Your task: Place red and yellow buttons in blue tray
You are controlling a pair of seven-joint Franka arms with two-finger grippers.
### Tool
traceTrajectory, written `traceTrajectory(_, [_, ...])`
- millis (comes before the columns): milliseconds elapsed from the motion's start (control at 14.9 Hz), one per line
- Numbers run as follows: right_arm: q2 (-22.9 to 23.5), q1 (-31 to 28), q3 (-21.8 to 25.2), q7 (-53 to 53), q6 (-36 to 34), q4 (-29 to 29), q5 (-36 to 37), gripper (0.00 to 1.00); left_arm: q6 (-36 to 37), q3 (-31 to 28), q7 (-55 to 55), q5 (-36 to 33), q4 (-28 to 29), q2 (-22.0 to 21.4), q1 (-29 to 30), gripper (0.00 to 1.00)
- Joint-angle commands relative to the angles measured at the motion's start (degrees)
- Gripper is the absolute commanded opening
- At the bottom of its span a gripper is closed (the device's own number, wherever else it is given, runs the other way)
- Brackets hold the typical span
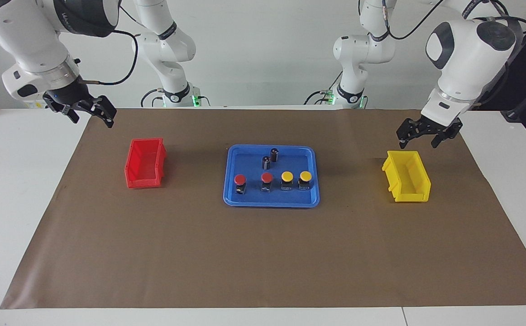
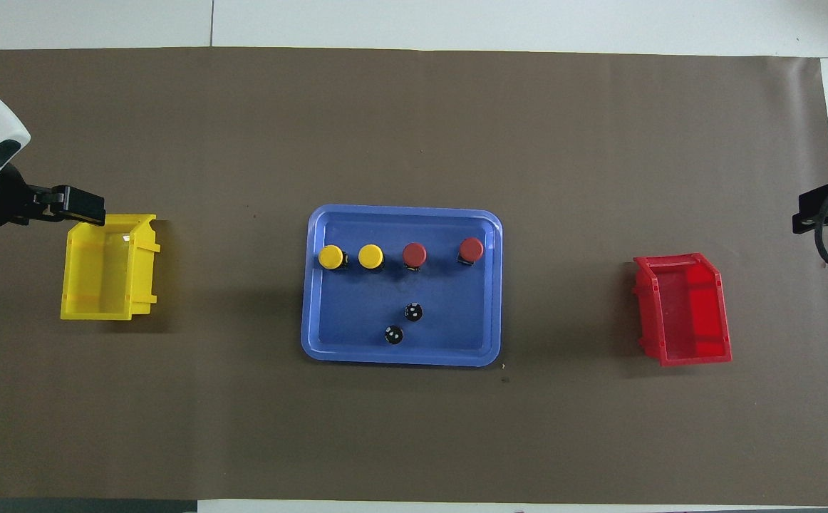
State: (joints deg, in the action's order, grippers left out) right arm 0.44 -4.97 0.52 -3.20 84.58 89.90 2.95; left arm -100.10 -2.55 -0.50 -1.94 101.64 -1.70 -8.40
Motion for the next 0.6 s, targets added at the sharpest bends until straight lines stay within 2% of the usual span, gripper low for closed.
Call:
traceTrajectory(0, [-1.32, -0.56, -0.34, 1.0, 0.85, 1.51, -0.32, 1.0, 3.15, 0.35, -1.96, -0.35, -2.05, -0.85, 0.84, 1.0])
traceTrajectory(336, [-1.32, -0.48, -0.34, 1.0, 0.85, 1.51, -0.32, 1.0, 6.84, 0.26, -3.98, -0.26, -6.01, -0.67, 1.01, 1.0])
traceTrajectory(537, [-1.32, -0.48, -0.34, 1.0, 0.85, 1.51, -0.32, 1.0, 8.34, 0.26, -3.98, 0.53, -6.45, -0.85, 2.33, 1.0])
